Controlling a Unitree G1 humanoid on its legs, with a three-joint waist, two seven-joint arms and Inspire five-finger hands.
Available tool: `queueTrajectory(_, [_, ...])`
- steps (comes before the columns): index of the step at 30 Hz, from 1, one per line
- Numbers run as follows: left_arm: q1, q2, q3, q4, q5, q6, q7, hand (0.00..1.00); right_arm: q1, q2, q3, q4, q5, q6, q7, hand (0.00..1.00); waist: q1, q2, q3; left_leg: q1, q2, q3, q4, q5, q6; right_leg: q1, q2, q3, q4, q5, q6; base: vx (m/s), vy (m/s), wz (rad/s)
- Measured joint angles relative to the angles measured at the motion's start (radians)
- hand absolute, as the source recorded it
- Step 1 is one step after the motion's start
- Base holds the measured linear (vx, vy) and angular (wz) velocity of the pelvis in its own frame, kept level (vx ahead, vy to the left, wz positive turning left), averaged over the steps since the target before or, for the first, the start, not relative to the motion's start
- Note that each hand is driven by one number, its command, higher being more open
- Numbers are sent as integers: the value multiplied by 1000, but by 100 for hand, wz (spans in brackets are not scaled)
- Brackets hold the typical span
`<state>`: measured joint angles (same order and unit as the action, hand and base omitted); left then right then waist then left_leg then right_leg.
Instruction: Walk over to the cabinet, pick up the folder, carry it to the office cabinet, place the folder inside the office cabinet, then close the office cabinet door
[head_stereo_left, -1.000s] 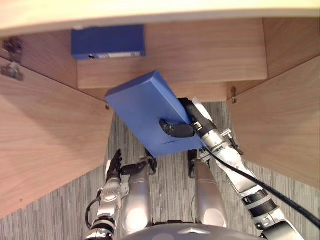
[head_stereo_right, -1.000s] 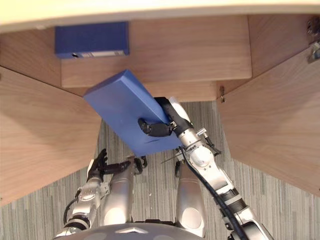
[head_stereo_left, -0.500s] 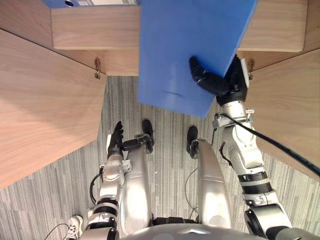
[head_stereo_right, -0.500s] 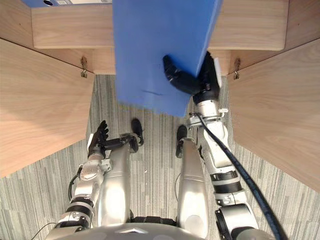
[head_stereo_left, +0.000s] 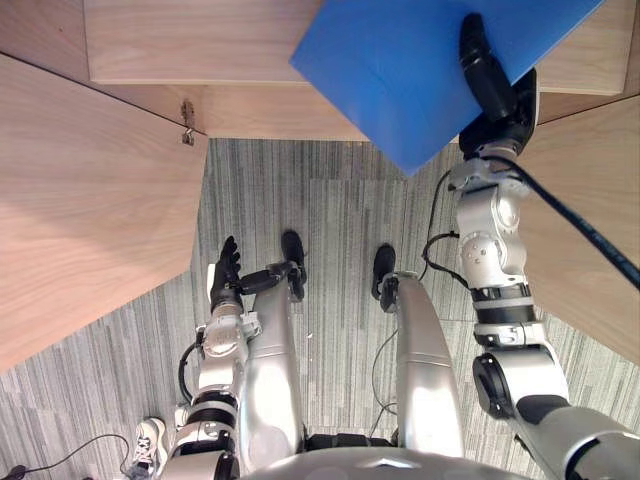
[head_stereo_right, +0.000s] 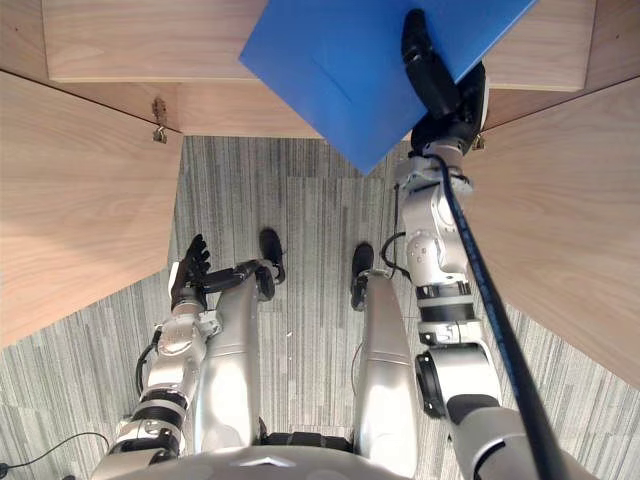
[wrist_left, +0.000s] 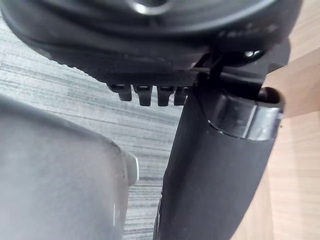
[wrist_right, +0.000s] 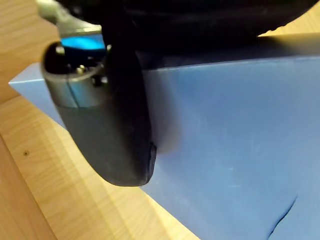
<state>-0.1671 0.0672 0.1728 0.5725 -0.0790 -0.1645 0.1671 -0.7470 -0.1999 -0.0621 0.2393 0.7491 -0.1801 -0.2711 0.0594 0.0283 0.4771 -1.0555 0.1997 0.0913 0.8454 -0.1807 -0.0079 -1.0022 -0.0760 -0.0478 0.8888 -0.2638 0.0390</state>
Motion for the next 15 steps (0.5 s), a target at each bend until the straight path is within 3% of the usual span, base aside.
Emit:
queueTrajectory(7, [-13, -13, -2, 1, -24, 2, 32, 100, -150, 2, -51, 142, 165, -7, -61, 0, 0, 0, 0, -9, -25, -27, -36, 29, -8, -1, -21, -31, -7, -5, -8, 5, 12, 17])
queueTrajectory(15, [-18, -33, -2, 1, -39, 4, 80, 100, -281, 7, -152, 215, 321, -77, -150, 0, 7, 0, 0, -12, -39, -40, -70, 51, -12, 1, -32, -51, -25, -3, -10, 16, 22, 8])
